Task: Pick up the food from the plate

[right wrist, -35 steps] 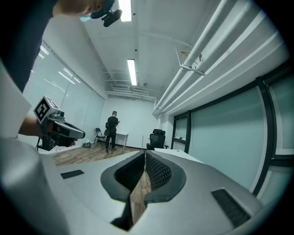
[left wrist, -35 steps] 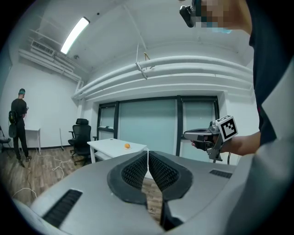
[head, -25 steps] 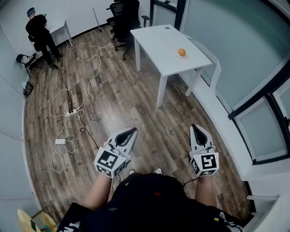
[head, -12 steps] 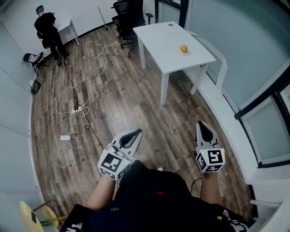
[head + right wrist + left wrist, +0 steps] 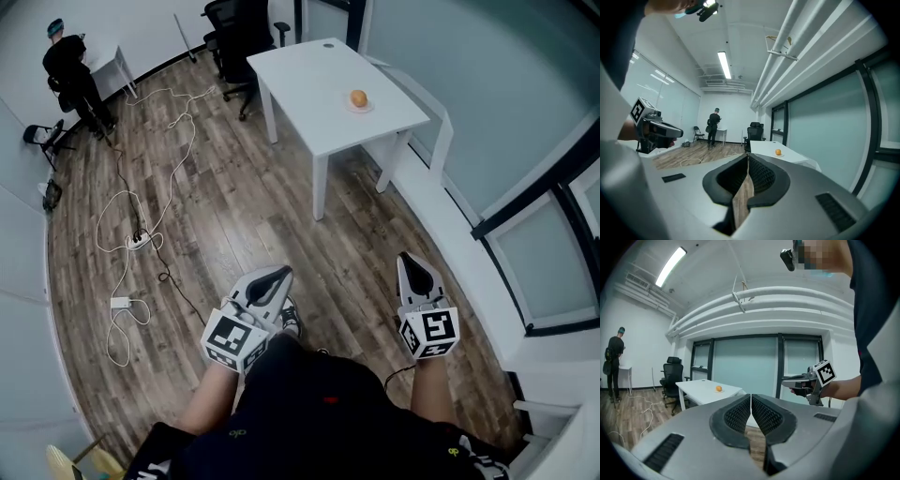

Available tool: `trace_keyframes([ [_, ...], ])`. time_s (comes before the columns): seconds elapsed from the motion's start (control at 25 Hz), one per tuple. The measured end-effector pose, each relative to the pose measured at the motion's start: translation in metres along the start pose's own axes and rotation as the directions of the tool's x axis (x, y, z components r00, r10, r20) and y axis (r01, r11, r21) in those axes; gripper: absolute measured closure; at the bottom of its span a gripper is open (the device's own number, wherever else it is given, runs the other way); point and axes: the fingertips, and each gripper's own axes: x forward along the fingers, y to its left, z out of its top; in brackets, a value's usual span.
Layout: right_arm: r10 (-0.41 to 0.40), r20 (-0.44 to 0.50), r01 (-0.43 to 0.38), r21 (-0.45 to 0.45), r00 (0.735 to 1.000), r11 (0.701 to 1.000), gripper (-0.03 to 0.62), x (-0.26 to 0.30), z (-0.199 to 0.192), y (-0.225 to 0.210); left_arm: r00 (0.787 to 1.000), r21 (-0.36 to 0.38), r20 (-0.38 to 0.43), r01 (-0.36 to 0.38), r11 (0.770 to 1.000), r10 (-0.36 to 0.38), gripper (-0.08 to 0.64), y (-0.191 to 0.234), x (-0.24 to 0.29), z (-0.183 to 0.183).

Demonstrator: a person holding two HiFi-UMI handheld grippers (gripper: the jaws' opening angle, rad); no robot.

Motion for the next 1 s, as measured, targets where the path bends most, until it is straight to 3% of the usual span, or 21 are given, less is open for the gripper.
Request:
trace_keyframes([
  [0.16, -0.038, -0.011, 0.037, -0.018, 0.999, 0.999, 0.565, 0.041, 0.003, -0.022, 1.000, -0.024, 0.005, 0.016, 1.000, -0.016, 0.534, 0.042, 0.043, 0.006],
  [0.4, -0.018, -0.019, 0.017, -0.039, 1.000, 0.999, 0.565, 0.133, 0.025, -0.030, 0.999, -0.010, 0.016, 0.047, 0.999, -0.047, 0.534, 0.129, 0.094, 0.029],
  [0.64, -0.067, -0.028, 0.066, -0.024, 0.997, 0.998, 0.565, 0.216, 0.044, -0.030, 0.998, -0.012, 0.016, 0.060, 0.998, -0.060, 0.534, 0.208, 0.117, 0.038],
  [1.0, -0.049, -0.069, 0.045, -0.050, 0.996, 0.998, 0.565, 0.300, 0.053, -0.016, 0.999, -0.049, 0.015, 0.045, 0.998, -0.044, 0.534, 0.305, 0.141, 0.038],
])
